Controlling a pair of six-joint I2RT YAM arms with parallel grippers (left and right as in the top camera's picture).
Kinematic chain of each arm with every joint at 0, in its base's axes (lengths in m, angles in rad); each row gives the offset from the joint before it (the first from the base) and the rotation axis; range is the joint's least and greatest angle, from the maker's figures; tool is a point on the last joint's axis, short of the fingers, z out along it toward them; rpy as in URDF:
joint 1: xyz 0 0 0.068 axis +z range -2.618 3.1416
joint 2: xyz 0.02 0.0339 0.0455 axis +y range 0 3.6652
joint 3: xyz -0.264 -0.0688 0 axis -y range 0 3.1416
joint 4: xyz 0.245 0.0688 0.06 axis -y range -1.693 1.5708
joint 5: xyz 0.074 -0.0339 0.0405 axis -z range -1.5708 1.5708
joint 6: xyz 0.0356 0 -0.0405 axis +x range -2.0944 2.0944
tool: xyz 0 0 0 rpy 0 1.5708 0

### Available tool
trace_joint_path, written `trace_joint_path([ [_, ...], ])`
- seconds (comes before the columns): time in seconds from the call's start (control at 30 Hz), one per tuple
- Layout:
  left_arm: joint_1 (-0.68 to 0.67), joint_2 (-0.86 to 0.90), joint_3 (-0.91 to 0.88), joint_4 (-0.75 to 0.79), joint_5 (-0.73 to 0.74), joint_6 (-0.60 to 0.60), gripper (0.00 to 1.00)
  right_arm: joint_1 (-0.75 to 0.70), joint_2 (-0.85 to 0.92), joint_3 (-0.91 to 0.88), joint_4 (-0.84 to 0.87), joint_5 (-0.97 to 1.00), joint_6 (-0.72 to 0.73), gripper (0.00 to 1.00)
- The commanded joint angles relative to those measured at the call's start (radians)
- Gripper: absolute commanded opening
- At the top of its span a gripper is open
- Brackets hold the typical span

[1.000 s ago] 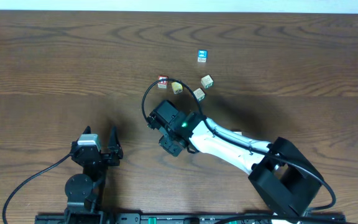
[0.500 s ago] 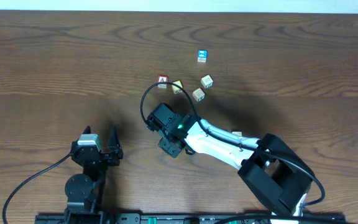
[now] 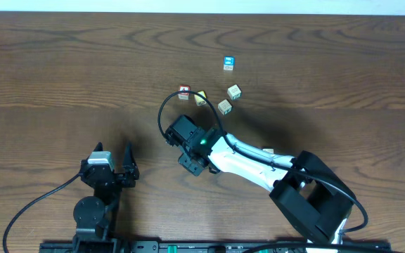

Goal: Lift 5 blocks
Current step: 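Lift the 7 block and carry it right toward the block row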

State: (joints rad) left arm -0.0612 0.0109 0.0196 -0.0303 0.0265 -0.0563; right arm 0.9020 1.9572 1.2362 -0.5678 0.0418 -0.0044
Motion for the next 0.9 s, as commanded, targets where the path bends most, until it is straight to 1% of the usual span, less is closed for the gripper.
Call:
trace_joint_path([
  [0.0, 0.004, -0.005, -0.016, -0.041, -0.02, -0.009, 0.71, 0.009, 0.019, 0.032, -0.001, 0.014, 0.007, 0.44],
  [0.2, 0.004, -0.005, -0.016, -0.041, -0.02, -0.009, 0.71, 0.009, 0.019, 0.034, 0.0, 0.014, 0.007, 0.39],
  [0.37, 0.004, -0.005, -0.016, -0.041, -0.02, -0.009, 0.71, 0.009, 0.019, 0.034, 0.0, 0.014, 0.008, 0.28],
  [0.47, 0.004, -0.005, -0.016, -0.041, -0.02, -0.009, 0.71, 0.009, 0.019, 0.035, 0.0, 0.014, 0.009, 0.26],
  [0.63, 0.004, -0.005, -0.016, -0.041, -0.02, -0.009, 0.71, 0.009, 0.018, 0.043, -0.011, 0.04, 0.072, 0.2],
  [0.7, 0.004, -0.005, -0.016, -0.041, -0.02, -0.009, 0.71, 0.009, 0.013, 0.055, -0.031, 0.04, 0.088, 0.18],
  [0.73, 0.004, -0.005, -0.016, -0.041, -0.02, -0.009, 0.71, 0.009, 0.007, 0.069, -0.055, 0.04, 0.106, 0.16],
  [0.87, 0.004, -0.005, -0.016, -0.041, -0.02, -0.009, 0.71, 0.009, -0.02, 0.096, -0.105, 0.04, 0.146, 0.15],
])
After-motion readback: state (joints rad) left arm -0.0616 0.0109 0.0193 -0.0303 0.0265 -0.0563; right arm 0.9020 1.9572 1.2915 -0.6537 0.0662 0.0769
